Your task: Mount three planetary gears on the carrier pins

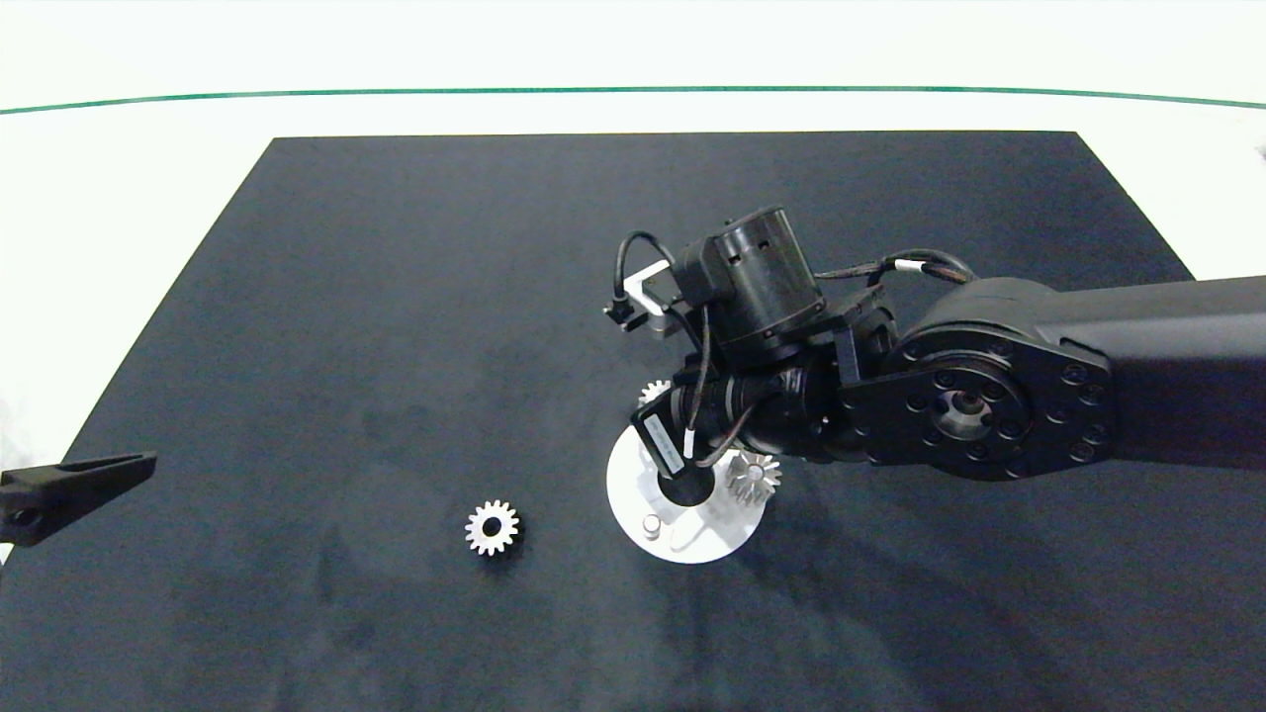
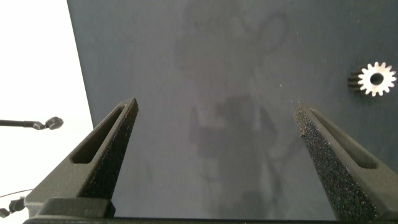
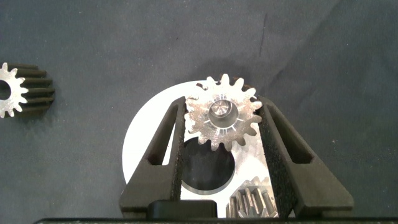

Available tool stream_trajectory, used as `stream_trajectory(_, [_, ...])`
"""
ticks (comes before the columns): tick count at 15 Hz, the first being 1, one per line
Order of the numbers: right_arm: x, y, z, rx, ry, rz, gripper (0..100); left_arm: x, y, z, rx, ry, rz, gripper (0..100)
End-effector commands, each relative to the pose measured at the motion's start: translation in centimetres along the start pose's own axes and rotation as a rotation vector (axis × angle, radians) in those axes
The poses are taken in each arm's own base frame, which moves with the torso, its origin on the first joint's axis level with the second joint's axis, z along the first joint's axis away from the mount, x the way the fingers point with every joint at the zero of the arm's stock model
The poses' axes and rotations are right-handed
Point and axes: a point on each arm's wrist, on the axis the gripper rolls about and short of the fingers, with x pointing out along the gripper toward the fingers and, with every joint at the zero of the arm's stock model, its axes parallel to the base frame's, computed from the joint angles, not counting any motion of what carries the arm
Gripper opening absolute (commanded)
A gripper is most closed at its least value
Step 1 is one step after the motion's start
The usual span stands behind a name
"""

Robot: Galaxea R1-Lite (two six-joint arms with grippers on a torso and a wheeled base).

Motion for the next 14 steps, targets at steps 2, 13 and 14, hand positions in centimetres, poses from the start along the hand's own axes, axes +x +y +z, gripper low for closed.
stream_trajectory(2, [0.21, 0.07, -0.08, -0.003, 0.005, -0.002, 22, 0.00, -0.01, -0.04, 0.001, 0.003, 0.000, 100])
stream_trajectory(13, [-0.04, -0.25, -0.73, 0.011, 0.027, -0.027, 100, -0.33, 0.04, 0.26, -0.019, -0.014, 0.000, 100])
stream_trajectory(14, [-0.22, -0.36, -0.77, 0.010, 0.028, -0.054, 100, -0.70, -0.04, 0.31, -0.022, -0.031, -0.008, 100])
